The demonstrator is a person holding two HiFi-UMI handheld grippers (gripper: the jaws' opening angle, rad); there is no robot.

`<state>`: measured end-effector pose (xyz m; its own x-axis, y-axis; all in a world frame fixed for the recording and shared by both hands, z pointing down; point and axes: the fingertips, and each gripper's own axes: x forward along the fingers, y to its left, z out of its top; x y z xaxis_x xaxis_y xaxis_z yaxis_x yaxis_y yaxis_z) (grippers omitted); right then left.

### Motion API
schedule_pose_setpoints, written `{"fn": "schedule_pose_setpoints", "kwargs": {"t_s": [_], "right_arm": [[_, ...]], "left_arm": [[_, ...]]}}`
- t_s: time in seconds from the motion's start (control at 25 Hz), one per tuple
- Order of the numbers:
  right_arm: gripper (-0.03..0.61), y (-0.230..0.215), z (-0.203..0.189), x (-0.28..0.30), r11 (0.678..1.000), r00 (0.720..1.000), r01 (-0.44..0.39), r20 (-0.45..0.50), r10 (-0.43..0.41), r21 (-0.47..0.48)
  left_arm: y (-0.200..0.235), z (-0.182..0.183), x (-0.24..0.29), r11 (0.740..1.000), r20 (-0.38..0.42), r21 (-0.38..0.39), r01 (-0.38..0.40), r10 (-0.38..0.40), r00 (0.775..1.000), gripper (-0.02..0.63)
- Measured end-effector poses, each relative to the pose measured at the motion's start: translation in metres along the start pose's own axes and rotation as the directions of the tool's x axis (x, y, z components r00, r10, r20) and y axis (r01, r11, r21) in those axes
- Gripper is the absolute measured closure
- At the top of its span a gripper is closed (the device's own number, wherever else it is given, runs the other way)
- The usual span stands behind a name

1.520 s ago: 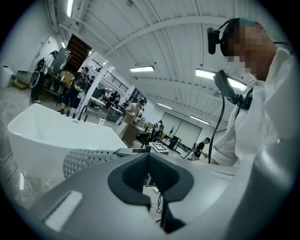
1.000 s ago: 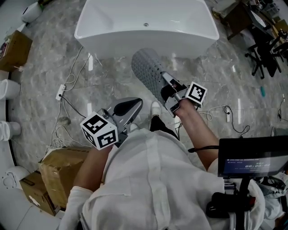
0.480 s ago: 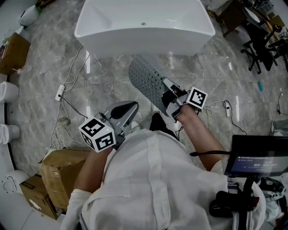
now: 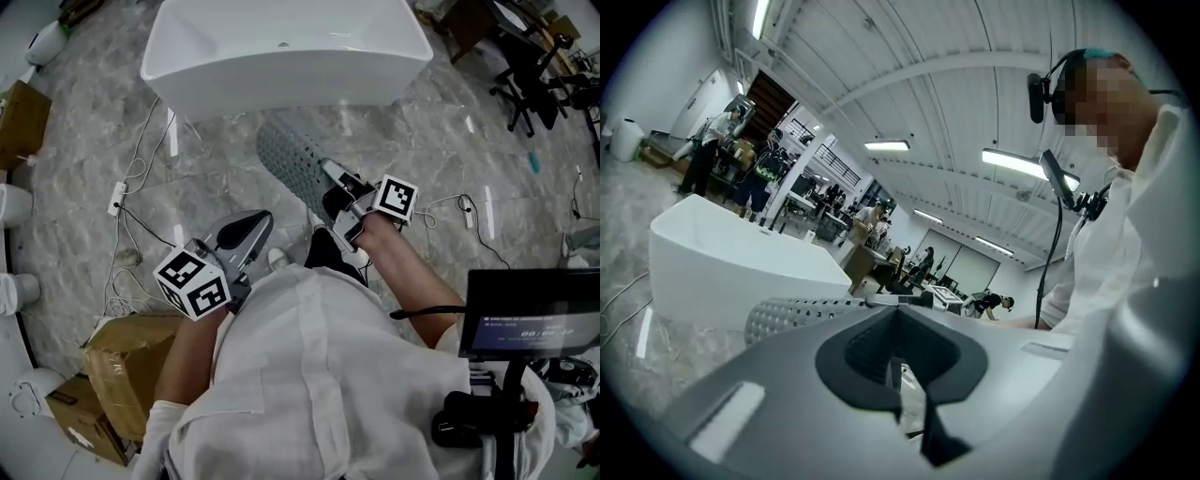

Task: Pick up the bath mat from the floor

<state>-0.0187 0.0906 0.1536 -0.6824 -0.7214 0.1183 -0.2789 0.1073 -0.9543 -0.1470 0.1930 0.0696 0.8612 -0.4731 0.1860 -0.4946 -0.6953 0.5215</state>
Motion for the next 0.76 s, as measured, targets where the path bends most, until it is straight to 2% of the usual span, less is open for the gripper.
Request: {"fn": "schedule_pose_setpoints", "kwargs": {"t_s": [0.76], "right_arm": [[0.569, 0.001, 0.009, -0.006, 1.000, 0.999, -0.002, 0.041, 0.002, -0.002]], "left_arm": [[0.009, 0.000, 0.012, 0.999, -0.007, -0.009, 0.037, -0.038, 0.999, 0.607]]}}
